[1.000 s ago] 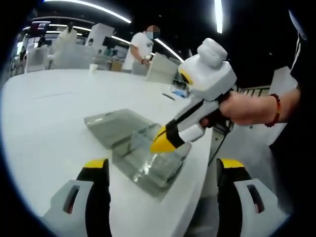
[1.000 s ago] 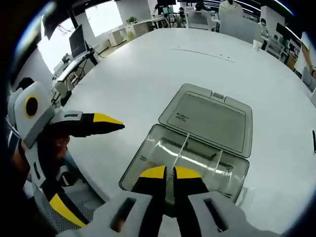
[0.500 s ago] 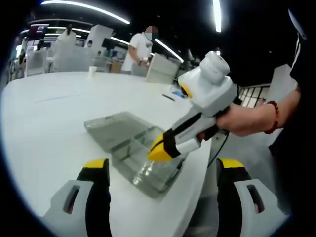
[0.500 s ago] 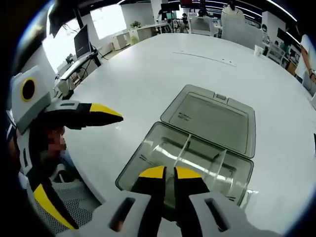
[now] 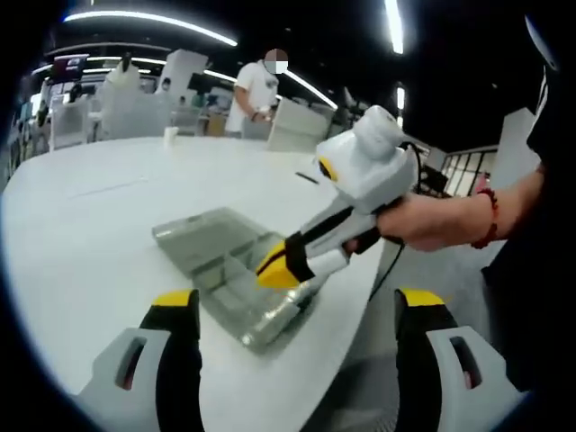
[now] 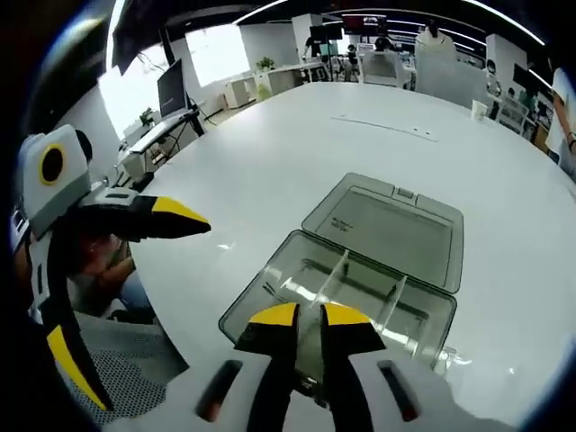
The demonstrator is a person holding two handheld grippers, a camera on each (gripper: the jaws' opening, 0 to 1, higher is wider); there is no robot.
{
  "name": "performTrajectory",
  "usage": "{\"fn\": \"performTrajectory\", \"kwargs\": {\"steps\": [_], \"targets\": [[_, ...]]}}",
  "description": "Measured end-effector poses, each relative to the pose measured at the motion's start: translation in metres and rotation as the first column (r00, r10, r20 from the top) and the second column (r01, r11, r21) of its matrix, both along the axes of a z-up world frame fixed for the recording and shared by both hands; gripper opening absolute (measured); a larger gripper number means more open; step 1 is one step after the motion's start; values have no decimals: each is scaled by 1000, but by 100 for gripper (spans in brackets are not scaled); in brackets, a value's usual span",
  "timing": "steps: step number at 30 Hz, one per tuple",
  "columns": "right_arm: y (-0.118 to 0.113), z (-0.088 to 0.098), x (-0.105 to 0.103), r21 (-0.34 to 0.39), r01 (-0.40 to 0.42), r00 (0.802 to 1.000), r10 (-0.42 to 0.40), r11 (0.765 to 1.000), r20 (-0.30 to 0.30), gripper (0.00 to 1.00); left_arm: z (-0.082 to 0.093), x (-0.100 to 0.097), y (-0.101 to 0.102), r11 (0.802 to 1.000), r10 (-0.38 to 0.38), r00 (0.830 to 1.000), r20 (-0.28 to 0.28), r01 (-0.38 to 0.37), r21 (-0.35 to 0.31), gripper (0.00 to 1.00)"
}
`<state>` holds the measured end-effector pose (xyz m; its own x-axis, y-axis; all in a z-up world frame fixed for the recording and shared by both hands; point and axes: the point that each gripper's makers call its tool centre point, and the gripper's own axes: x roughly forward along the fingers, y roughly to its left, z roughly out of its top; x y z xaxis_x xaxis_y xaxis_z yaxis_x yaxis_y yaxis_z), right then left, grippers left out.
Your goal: Insert the divider into the dual guide fixture by aligning both edges with the guide slots and pushing it downward to the bottom, including one-sided entry, uneven engagement, binding, and posture correction.
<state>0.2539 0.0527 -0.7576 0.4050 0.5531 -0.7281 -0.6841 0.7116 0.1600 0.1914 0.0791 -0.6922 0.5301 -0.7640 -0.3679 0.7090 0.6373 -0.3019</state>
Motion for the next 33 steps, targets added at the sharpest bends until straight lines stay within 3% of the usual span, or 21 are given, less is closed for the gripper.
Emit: {"fn": "performTrajectory", "kwargs": {"steps": [15, 26, 33], "targets": [[-45, 34, -6, 129, 47, 995, -57, 991, 78, 13, 24, -13, -25, 999, 13, 999, 48, -15, 38, 88], [-67, 40, -15, 139, 23, 996, -35, 990, 87, 18, 27, -22, -43, 998, 24, 999, 48, -27, 50, 89], [-85, 40, -15, 126, 8, 995, -21, 992, 99, 21, 26, -17, -55, 998, 46, 997, 56, -49, 45, 89]]}}
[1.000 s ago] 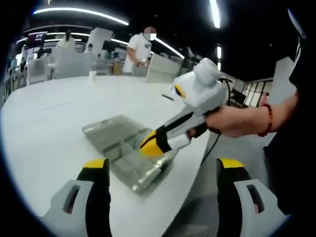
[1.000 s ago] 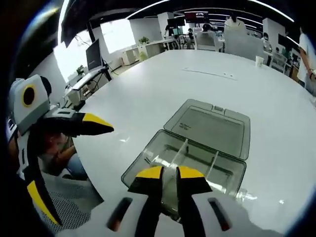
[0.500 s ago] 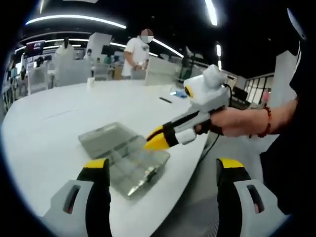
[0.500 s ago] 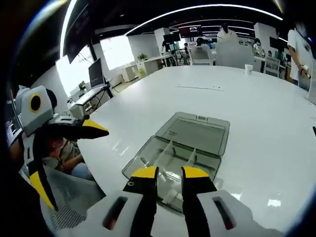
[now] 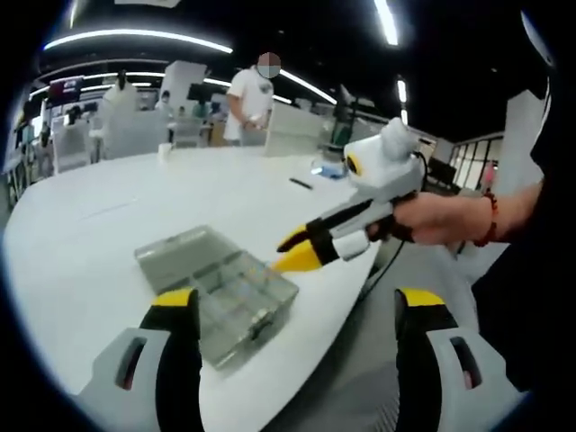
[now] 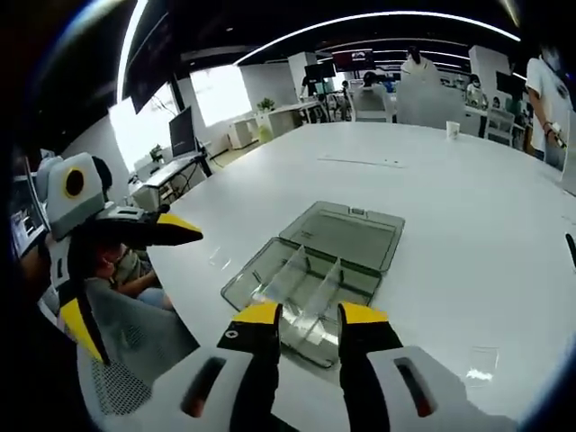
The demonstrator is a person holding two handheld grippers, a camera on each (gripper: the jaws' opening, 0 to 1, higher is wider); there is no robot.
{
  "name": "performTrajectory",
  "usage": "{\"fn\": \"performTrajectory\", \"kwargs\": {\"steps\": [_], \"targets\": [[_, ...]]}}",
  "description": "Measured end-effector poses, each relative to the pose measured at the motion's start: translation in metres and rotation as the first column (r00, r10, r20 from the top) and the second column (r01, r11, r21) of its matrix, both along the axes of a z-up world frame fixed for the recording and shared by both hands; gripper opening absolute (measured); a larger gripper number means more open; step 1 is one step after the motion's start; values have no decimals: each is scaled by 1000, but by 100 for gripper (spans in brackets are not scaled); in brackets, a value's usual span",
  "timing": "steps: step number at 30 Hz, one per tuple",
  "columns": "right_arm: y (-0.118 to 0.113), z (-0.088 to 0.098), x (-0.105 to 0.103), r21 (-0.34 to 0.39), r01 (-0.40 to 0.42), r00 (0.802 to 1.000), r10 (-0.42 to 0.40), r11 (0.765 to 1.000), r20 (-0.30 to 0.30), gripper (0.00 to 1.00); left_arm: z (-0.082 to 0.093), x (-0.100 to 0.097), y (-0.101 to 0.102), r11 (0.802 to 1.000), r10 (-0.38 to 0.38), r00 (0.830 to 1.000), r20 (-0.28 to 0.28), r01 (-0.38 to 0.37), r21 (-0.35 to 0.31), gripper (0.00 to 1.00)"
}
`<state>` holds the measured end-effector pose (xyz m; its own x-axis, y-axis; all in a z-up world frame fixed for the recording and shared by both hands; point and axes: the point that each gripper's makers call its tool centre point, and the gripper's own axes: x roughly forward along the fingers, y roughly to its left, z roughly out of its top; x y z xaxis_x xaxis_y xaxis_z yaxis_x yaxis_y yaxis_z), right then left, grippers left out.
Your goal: Insert the divider into the dual guide fixture by aligning both edges with the guide slots and pushing it downward to the bottom, including one-sided entry, uneven engagement, binding, and posture correction.
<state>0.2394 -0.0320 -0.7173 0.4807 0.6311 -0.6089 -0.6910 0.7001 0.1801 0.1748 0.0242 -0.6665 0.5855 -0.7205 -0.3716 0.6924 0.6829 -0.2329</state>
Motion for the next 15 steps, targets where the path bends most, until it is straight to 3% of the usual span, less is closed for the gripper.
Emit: {"fn": "performTrajectory", "kwargs": {"steps": [15], "targets": [[-75, -11, 6, -36, 60, 998, -60, 998, -5, 25, -1, 6, -32, 999, 44, 999, -4, -44, -8, 91]]}}
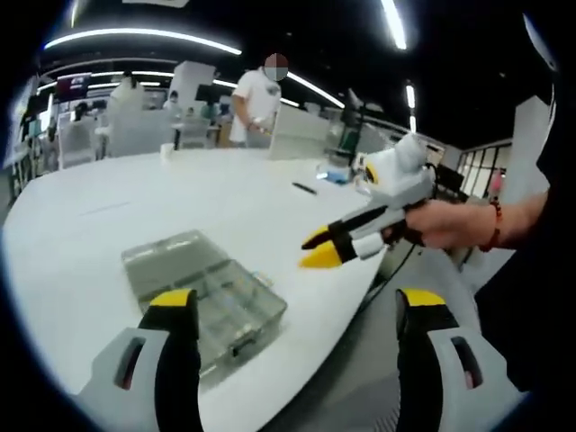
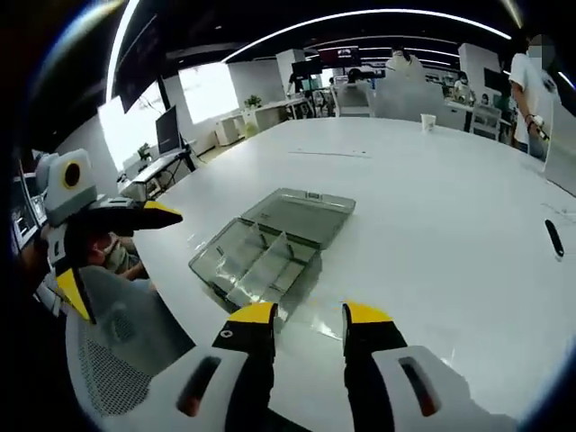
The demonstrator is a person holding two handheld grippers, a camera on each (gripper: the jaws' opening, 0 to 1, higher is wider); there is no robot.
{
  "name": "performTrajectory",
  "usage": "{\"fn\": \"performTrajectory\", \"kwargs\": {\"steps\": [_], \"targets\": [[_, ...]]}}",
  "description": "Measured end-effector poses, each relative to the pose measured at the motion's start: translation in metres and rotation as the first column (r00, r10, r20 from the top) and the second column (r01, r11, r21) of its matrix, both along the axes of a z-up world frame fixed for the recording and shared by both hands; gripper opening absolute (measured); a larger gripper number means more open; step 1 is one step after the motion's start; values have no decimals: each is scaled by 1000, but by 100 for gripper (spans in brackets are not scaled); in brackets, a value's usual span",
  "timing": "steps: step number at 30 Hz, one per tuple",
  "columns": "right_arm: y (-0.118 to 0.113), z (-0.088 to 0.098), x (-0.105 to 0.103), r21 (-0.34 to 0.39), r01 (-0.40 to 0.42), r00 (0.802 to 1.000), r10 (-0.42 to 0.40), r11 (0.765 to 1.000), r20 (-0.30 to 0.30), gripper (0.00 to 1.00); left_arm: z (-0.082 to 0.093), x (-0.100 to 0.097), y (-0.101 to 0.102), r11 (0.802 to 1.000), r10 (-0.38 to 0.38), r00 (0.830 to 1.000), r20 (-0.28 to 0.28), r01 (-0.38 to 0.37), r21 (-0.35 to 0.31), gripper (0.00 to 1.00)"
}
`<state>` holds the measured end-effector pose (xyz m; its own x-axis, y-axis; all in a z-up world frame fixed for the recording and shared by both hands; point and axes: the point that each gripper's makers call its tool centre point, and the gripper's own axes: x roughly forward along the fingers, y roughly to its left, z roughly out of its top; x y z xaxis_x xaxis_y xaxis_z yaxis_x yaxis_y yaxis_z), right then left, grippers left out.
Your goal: Insert the divider into the dual guide fixture by aligning both edges with the guide slots and pushing it downward to the bottom, including one-sided entry, uneven engagement, binding, and posture correction.
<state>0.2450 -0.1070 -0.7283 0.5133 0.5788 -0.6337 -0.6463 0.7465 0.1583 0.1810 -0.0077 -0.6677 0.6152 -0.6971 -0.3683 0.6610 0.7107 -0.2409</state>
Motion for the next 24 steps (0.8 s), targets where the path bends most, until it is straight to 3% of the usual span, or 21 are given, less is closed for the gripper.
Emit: {"fn": "performTrajectory", "kwargs": {"steps": [10, 13, 24], "targets": [[-30, -14, 4, -42, 32, 999, -32, 999, -16, 27, -2, 2, -9, 1000, 6, 1000, -4, -6, -3, 95], [-40, -20, 8, -61, 47, 999, -48, 997, -18, 28, -2, 4, -13, 1000, -10, 1000, 26, 9, 12, 96], [-68, -39, 20, -115, 85, 995, -90, 990, -42, 30, -11, 3, -15, 1000, -13, 1000, -11, 14, 27, 98]]}}
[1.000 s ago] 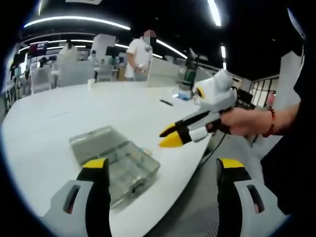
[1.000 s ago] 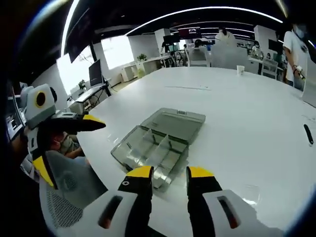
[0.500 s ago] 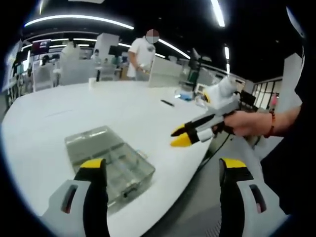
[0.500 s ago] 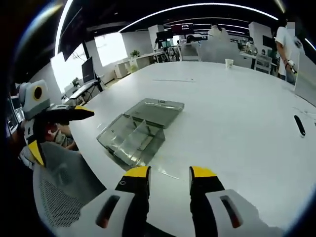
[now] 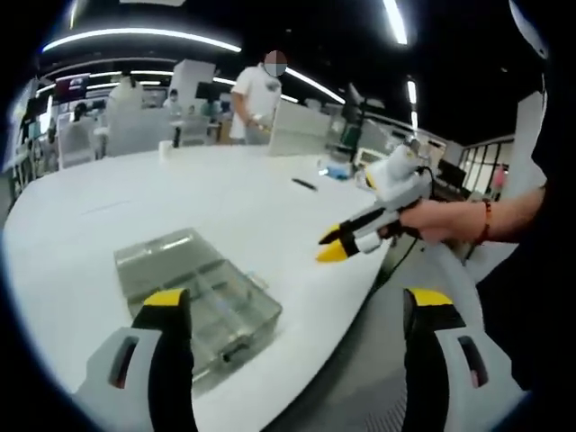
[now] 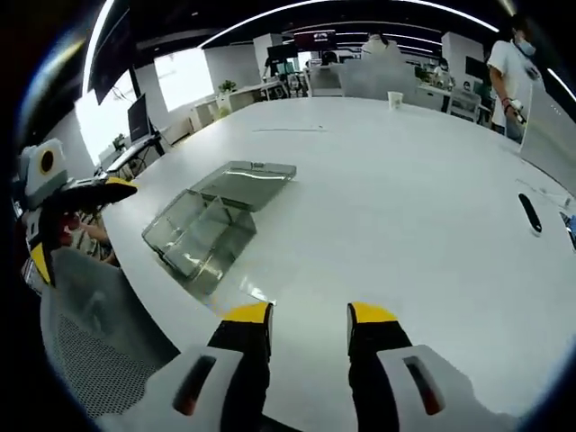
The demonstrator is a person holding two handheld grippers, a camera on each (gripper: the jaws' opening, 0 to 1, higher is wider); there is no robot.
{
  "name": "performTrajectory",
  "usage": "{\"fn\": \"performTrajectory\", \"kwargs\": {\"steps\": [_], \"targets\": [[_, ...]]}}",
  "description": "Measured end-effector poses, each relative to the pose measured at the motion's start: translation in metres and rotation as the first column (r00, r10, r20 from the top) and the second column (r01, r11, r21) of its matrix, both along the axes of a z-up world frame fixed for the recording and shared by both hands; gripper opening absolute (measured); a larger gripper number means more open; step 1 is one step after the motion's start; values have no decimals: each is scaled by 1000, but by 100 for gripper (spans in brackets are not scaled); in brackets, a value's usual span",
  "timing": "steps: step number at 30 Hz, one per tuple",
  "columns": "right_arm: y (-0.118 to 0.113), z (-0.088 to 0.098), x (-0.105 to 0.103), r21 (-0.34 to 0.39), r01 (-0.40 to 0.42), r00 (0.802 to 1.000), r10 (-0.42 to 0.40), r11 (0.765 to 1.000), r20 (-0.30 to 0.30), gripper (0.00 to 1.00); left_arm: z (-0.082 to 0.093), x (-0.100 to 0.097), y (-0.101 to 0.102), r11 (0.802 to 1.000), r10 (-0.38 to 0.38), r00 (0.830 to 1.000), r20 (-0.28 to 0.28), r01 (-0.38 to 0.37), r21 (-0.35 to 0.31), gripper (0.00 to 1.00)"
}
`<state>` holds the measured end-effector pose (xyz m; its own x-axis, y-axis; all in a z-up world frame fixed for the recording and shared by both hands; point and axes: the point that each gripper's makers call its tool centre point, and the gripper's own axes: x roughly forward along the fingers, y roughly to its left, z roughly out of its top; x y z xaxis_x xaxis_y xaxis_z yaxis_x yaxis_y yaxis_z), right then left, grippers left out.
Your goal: Insert the divider into the dual guide fixture by aligning both edges with the guide slots and pushing it downward to the bottom, including one-sided entry, uneven engagement, binding, and posture correction.
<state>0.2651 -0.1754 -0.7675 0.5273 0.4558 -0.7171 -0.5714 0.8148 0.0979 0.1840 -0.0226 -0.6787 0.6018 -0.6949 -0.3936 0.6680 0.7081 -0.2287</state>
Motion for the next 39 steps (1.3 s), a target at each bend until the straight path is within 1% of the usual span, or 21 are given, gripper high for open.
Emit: {"fn": "performTrajectory", "kwargs": {"steps": [3, 5, 7, 9, 10, 11, 12, 14, 17, 20, 22, 26, 30, 32, 35, 37, 39], "targets": [[-5, -5, 3, -10, 4, 1000, -4, 1000, -7, 31, -2, 1, -3, 1000, -2, 1000, -13, 2, -2, 98], [-10, -8, 6, -29, 8, 1000, -9, 1000, -10, 32, -2, 1, -4, 1000, -4, 1000, -12, 4, 1, 98], [-11, -8, 9, -38, 5, 1000, -5, 999, -1, 32, 0, 1, -6, 1000, -2, 1000, -11, 2, -15, 98], [-16, -11, 12, -60, 4, 1000, -4, 998, 0, 33, -1, 0, -8, 1000, -11, 1000, -18, 10, -15, 98], [-19, -12, 14, -73, 9, 1000, -9, 997, 3, 33, -2, 0, -8, 1000, -17, 1000, -26, 16, -14, 98], [-25, -13, 19, -97, 18, 1000, -16, 995, 23, 33, -1, 0, -8, 1000, -18, 1000, -26, 17, -18, 98], [-27, -13, 20, -99, 16, 999, -13, 995, 29, 34, 1, 1, -7, 1000, -15, 1000, -18, 14, -22, 98], [-30, -19, 20, -100, 18, 1000, -18, 995, 4, 35, 2, 4, -5, 1000, -5, 1000, -11, 5, -16, 98], [-35, -22, 23, -122, 10, 1000, -9, 992, 13, 37, 2, 8, -4, 1000, 3, 1000, -3, -3, -9, 98], [-38, -27, 24, -138, 9, 1000, -8, 990, 7, 39, 0, 13, -5, 1000, 12, 1000, -4, -12, -13, 98], [-39, -30, 24, -159, -4, 1000, 4, 987, 1, 41, -2, 14, -8, 1000, 4, 1000, -12, -5, -14, 98], [-41, -35, 27, -171, 1, 1000, -2, 985, -10, 41, -2, 13, -12, 1000, -6, 1000, -6, 6, -16, 98], [-42, -41, 31, -180, 6, 1000, -11, 984, -29, 40, -8, 11, -14, 1000, -16, 1000, -21, 16, -8, 97], [-43, -42, 34, -180, 14, 999, -20, 984, -29, 40, -9, 11, -15, 1000, -27, 999, -30, 27, -10, 97], [-42, -45, 35, -185, 13, 999, -21, 983, -42, 40, -8, 14, -15, 999, -29, 999, -27, 28, -17, 97], [-42, -48, 34, -175, 18, 998, -28, 984, -55, 40, -9, 16, -14, 1000, -26, 999, -28, 26, -16, 97], [-43, -51, 33, -193, 11, 998, -23, 981, -62, 40, -9, 17, -13, 1000, -22, 999, -25, 22, -11, 96]]}}
